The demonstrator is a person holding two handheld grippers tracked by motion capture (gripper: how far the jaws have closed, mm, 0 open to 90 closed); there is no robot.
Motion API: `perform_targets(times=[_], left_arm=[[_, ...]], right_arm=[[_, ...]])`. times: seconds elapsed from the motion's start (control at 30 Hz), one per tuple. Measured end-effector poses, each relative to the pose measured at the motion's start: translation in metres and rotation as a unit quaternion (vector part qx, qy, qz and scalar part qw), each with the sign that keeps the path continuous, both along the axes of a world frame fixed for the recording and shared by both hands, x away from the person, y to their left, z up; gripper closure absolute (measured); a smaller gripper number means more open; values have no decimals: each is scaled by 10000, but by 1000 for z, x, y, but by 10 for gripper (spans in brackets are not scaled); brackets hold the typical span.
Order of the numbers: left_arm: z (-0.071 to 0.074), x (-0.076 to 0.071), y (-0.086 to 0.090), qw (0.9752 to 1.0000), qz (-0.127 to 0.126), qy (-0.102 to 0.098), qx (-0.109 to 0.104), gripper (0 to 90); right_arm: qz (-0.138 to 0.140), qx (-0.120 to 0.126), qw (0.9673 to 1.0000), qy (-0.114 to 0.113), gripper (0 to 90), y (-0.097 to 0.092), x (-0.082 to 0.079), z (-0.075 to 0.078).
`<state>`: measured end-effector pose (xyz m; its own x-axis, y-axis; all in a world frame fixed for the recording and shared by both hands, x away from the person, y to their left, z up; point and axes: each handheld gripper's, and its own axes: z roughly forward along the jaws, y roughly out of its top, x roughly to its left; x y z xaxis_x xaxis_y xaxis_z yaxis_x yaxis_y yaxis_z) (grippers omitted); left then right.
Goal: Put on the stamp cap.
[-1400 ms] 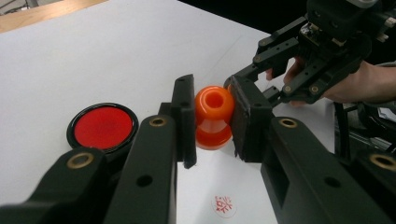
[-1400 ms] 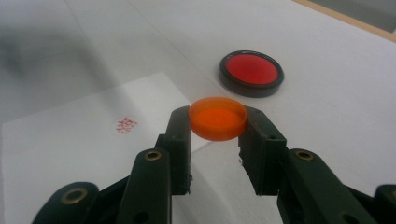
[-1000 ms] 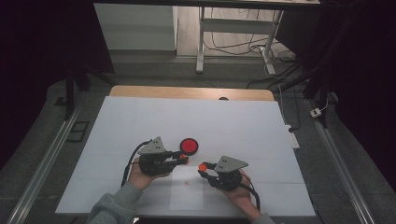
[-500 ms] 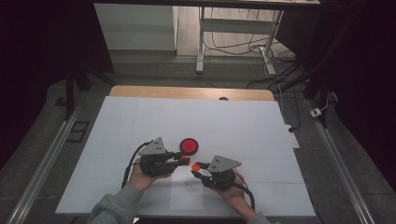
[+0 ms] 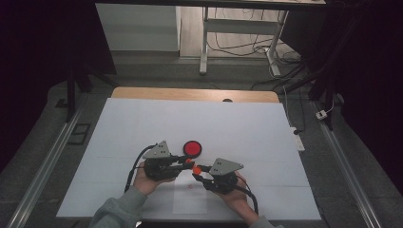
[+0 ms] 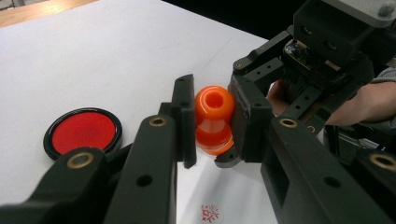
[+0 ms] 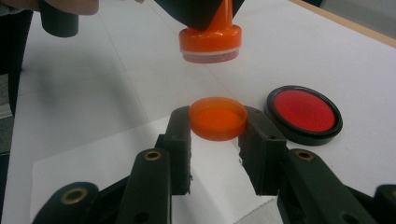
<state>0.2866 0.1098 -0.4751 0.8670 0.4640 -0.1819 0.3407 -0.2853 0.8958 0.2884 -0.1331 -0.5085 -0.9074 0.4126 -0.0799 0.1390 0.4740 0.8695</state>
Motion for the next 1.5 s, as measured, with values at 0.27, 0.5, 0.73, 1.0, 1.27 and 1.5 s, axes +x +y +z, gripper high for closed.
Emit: perform_targets(times=[0.27, 0.5, 0.73, 1.0, 1.27, 1.5], left_arm=[[-4, 0, -6, 10000, -50, 18, 52, 720], [-6, -1, -10, 9999, -94, 23, 65, 719], [-6, -1, -10, 9999, -104, 17, 21, 720], [-6, -1, -12, 9999, -136, 12, 31, 719], [-6, -1, -11, 9999, -95, -1, 40, 719], [-8, 0, -12, 9999, -87, 10, 78, 720]], right_arm=[[-10, 36, 10000, 13, 646, 0, 0, 1], [18, 85, 10000, -2, 645, 3, -1, 2], [7, 127, 9999, -19, 646, 3, -1, 3], [3, 130, 9999, -23, 645, 4, -1, 3], [-13, 152, 9999, -22, 646, 4, -1, 3], [-2, 181, 9998, -24, 646, 3, -1, 4]])
